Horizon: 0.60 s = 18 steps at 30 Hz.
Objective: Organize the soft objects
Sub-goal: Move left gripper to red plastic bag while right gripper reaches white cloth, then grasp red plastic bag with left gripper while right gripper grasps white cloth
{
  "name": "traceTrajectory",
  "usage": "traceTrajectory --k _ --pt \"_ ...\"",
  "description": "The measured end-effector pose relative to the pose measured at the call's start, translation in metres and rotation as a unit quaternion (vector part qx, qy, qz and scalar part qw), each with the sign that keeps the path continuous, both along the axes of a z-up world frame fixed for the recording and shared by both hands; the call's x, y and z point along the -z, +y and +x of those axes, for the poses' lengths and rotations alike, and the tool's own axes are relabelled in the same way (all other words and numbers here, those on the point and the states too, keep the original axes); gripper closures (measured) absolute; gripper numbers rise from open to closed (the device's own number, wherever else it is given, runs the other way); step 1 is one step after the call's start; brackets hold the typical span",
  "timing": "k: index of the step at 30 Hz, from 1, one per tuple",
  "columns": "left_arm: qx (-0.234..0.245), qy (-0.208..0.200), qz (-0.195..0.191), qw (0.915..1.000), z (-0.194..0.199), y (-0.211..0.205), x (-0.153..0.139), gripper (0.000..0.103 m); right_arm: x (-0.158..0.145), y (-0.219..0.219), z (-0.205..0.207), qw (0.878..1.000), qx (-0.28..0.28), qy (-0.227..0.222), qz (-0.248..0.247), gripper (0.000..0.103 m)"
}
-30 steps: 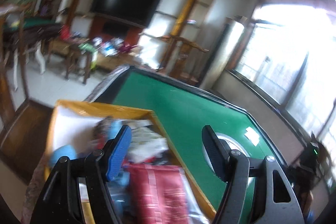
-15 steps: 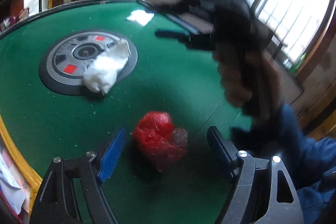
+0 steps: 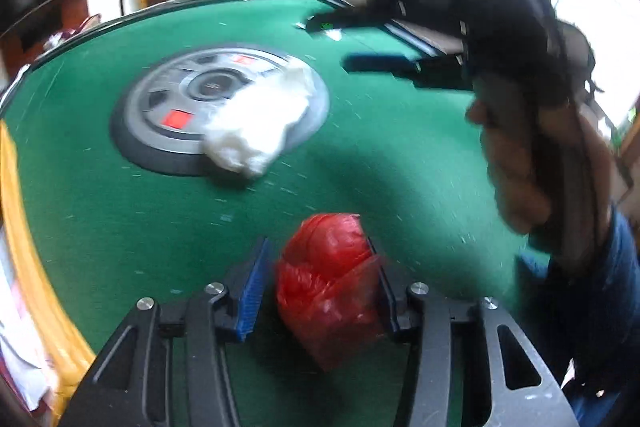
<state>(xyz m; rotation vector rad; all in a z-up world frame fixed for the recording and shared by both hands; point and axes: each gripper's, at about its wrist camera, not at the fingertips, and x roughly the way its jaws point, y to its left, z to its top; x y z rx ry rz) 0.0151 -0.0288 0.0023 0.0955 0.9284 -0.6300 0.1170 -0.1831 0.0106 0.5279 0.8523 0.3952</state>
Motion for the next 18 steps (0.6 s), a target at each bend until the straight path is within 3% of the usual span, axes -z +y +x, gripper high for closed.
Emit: traceTrajectory --k 7,11,13,18 --pt "-0.063 0.001 -0.043 0.9971 0.014 0.040 -0.012 0.055 0.013 0.047 0.041 0.996 -0.040 0.014 -0.080 0.043" --pt "-0.083 -0.002 -0.053 0.9951 0.017 0.050 -0.016 0.055 0.024 0.066 0.040 0.989 -0.070 0.023 -0.128 0.043" --pt "-0.083 0.000 -0.054 0.9951 0.019 0.049 -0.017 0.055 0.026 0.074 0.034 0.986 -0.094 0.026 -0.137 0.043" --pt "-0.069 0.006 -0.046 0.9965 0.016 0.045 -0.013 0.055 0.026 0.087 0.019 0.966 -0.127 0.009 -0.225 0.043"
